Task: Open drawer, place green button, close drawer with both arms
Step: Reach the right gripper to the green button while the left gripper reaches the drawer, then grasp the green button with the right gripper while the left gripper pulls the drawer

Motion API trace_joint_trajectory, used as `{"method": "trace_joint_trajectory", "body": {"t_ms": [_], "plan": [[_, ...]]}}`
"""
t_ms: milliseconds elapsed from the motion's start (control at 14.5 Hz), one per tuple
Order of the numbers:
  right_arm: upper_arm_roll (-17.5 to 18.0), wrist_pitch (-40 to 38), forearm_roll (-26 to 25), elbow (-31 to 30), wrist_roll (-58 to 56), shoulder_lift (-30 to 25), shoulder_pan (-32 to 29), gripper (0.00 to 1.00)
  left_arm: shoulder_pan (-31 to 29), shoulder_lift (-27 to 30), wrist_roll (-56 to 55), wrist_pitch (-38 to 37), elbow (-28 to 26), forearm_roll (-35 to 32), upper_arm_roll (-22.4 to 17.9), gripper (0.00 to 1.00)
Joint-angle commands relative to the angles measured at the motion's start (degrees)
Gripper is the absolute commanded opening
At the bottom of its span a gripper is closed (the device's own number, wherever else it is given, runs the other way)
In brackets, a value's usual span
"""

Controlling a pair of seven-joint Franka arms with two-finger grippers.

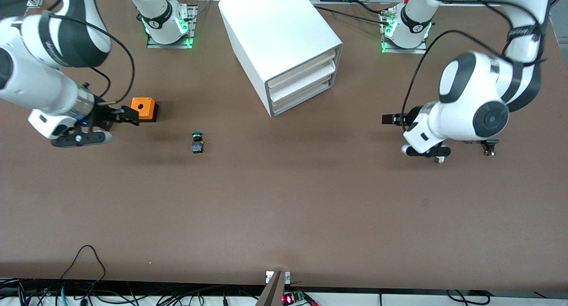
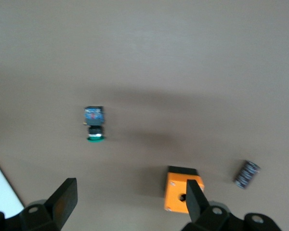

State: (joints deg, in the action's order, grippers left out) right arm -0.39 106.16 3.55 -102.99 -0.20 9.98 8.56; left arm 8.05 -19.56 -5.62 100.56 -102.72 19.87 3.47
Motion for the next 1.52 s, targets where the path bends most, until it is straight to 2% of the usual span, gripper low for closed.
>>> {"method": "trace_joint_trajectory", "body": {"t_ms": [0,138,414,552,759,966,1103,1172,1241,1310,1448], "plan": [[1.8,2.9,1.4,0.2,1.1,2.9,0.5,1.0,-0.3,-1.1,10.3,8.1,-9.3,13.0,0.9,1.0],[3.0,5.4,1.4,-0.7,1.2,4.9,0.5,1.0,0.0,-3.9,16.4,8.9,-11.5,19.8,4.3,1.0],[4.4,13.8,1.4,-7.2,1.1,6.1,0.5,1.0,0.7,-5.7,24.6,19.6,-20.4,31.1,13.8,1.0],[5.5,17.9,0.5,-10.2,1.0,6.2,0.5,1.0,1.4,-5.8,29.3,22.6,-23.1,37.5,16.7,0.99],[6.6,21.5,0.6,-13.4,1.1,7.0,0.5,1.0,1.6,-5.8,30.1,22.6,-24.8,39.9,18.8,0.95],[7.7,23.7,-0.6,-14.9,1.0,7.9,0.6,1.0,1.5,-5.8,30.1,22.6,-26.2,40.0,20.3,0.86],[8.7,26.0,-1.7,-15.7,1.9,9.3,0.6,1.0,1.6,-5.8,30.1,22.7,-27.0,40.8,20.5,0.72],[8.7,27.5,-1.8,-16.6,3.2,9.6,0.6,1.0,1.6,-5.8,30.1,22.7,-27.0,40.8,20.5,0.51],[8.8,29.5,-1.8,-18.0,4.3,9.8,0.6,1.0,1.6,-5.8,30.1,22.7,-27.0,40.8,20.4,0.19],[8.8,31.3,-1.8,-19.2,5.6,9.9,0.6,1.0,1.5,-5.8,30.0,22.7,-26.9,40.8,20.4,0.0],[9.4,31.9,-1.8,-19.3,6.6,10.8,0.6,1.0,0.7,-5.5,29.8,24.3,-26.4,40.7,19.7,0.0]]}}
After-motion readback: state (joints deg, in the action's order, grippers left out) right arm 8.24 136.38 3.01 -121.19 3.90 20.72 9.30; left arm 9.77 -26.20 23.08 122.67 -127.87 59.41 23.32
